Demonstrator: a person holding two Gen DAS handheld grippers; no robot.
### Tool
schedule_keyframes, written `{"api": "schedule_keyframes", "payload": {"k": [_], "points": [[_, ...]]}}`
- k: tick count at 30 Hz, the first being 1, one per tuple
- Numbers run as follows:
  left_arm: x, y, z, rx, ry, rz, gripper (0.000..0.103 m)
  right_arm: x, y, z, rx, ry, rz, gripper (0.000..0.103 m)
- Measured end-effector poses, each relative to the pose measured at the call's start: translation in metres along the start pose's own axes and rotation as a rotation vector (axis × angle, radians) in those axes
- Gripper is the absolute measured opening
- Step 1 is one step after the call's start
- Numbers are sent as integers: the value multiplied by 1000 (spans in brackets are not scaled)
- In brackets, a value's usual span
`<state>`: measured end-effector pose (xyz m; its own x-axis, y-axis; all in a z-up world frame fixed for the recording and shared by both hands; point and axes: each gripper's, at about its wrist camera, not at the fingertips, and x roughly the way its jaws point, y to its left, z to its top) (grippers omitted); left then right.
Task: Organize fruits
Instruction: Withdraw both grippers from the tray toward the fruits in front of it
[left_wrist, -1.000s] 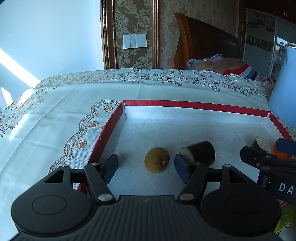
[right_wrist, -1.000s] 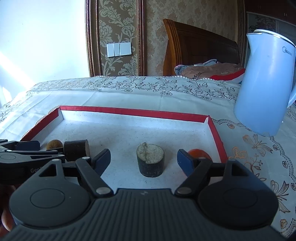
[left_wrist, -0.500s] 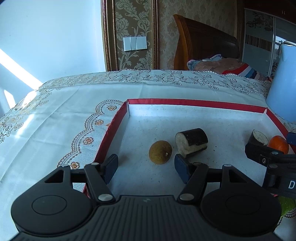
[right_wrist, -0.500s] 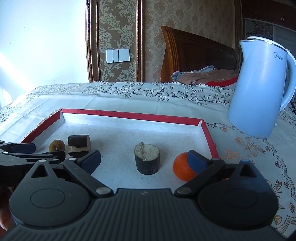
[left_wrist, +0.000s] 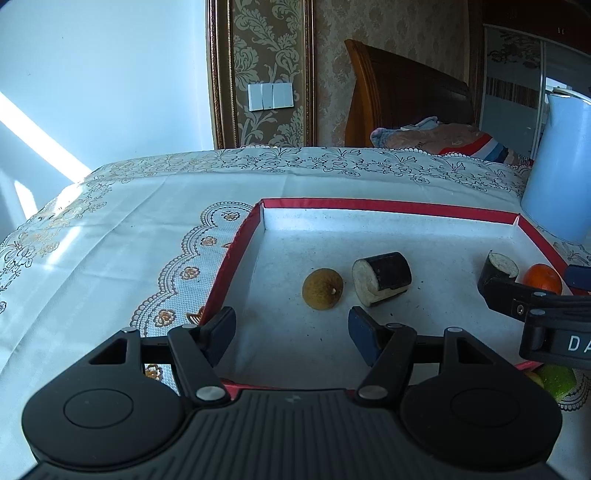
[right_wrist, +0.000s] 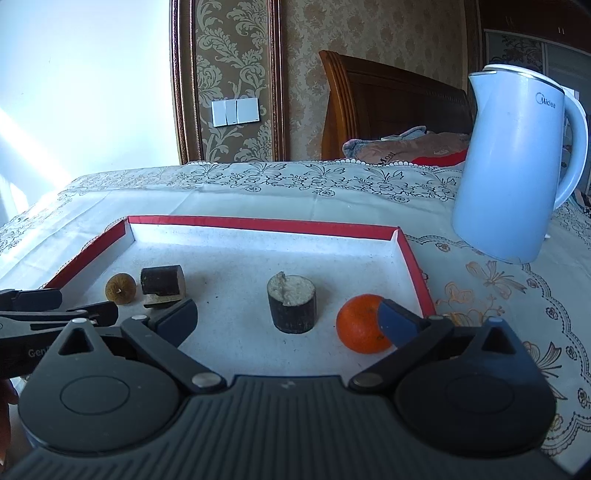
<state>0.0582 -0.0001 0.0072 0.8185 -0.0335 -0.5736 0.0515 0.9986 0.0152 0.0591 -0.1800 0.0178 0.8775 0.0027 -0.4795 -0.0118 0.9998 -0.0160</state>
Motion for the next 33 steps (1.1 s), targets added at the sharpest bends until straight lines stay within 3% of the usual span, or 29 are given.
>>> {"api": "schedule_keyframes", "payload": {"k": [14, 17, 19, 33], "points": [[-33, 5, -16, 5, -68, -10, 68, -27, -9, -15, 39, -7, 23, 103], [-42, 6, -21, 6, -86, -29, 79, -33, -11, -21, 49, -9, 29, 103], [-46, 7, -24, 6, -97, -32, 79, -36, -11, -24, 45, -12, 27, 103], [-56, 11, -37, 13, -74, -60, 79, -54, -15, -43, 62, -17, 28, 103]]}}
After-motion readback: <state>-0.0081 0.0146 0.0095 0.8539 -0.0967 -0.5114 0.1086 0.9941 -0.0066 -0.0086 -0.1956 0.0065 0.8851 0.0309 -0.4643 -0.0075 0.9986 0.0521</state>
